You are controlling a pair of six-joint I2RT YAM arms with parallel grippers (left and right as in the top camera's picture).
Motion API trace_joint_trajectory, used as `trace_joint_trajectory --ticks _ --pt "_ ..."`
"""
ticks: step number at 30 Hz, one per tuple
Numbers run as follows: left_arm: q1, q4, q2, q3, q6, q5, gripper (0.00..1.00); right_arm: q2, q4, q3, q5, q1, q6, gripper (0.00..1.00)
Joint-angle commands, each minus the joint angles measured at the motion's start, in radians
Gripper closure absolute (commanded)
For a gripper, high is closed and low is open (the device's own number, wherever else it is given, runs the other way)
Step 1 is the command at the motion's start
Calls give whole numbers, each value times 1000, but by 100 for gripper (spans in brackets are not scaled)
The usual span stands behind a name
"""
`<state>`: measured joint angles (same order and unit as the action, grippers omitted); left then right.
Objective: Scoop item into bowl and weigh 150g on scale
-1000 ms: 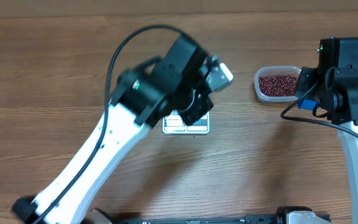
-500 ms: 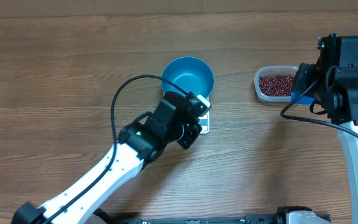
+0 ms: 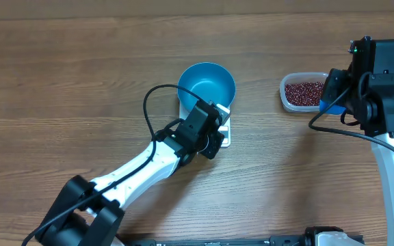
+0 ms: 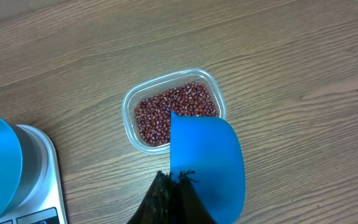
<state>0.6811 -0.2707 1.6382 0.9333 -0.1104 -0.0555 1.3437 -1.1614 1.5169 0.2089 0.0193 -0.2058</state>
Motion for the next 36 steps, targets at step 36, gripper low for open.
trace_joint_trajectory --ticks 36 --pt "5 118 124 -11 -46 160 96 -6 -11 23 -28 -5 -3 96"
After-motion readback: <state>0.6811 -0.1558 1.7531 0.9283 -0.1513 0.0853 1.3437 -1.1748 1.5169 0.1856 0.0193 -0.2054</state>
